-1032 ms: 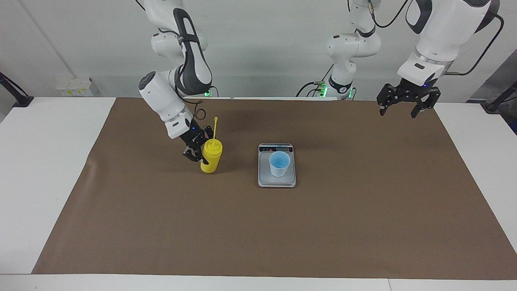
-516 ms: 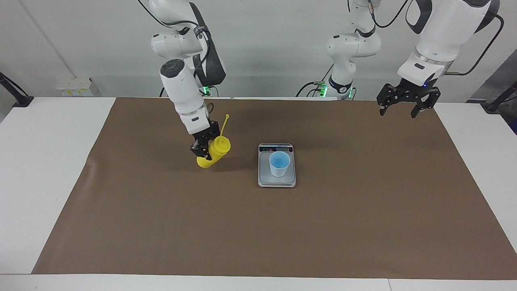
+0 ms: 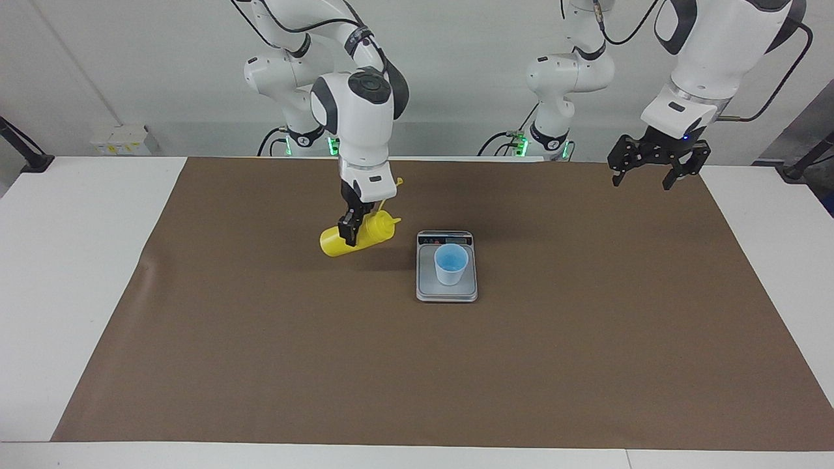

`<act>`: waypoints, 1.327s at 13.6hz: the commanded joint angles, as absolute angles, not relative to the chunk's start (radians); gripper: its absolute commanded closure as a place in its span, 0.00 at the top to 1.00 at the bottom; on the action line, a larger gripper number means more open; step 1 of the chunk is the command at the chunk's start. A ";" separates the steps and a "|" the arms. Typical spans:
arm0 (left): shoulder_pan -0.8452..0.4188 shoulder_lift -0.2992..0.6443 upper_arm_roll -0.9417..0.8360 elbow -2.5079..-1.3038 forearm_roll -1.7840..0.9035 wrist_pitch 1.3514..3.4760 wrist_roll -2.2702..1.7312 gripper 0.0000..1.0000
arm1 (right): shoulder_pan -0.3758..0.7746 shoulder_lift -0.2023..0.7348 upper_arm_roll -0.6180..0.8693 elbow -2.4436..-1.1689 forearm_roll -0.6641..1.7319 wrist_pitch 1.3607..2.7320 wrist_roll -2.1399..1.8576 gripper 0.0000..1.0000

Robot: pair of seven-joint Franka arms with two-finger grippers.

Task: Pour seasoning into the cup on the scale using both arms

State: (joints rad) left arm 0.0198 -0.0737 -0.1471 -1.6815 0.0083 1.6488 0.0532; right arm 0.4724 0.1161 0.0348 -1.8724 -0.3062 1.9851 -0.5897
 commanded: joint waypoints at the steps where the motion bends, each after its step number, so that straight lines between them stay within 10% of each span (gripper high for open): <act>1: 0.038 -0.086 -0.153 -1.689 -0.009 1.634 0.069 1.00 | 0.511 0.196 0.038 -1.740 -0.403 1.880 -0.522 0.00; 10: 0.038 -0.086 -0.153 -1.689 -0.009 1.634 0.069 1.00 | 0.641 0.506 0.044 -1.338 -0.707 1.611 -0.448 0.00; 18: 0.038 -0.086 -0.153 -1.689 -0.009 1.634 0.069 1.00 | 0.684 0.538 0.048 -1.393 -0.841 1.598 -0.456 0.00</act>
State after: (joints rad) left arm 0.0198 -0.0737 -0.1471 -1.6815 0.0083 1.6484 0.0532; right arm 0.6830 0.5419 0.0399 -1.3833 -0.7958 1.6236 -0.4553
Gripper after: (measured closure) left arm 0.000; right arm 0.432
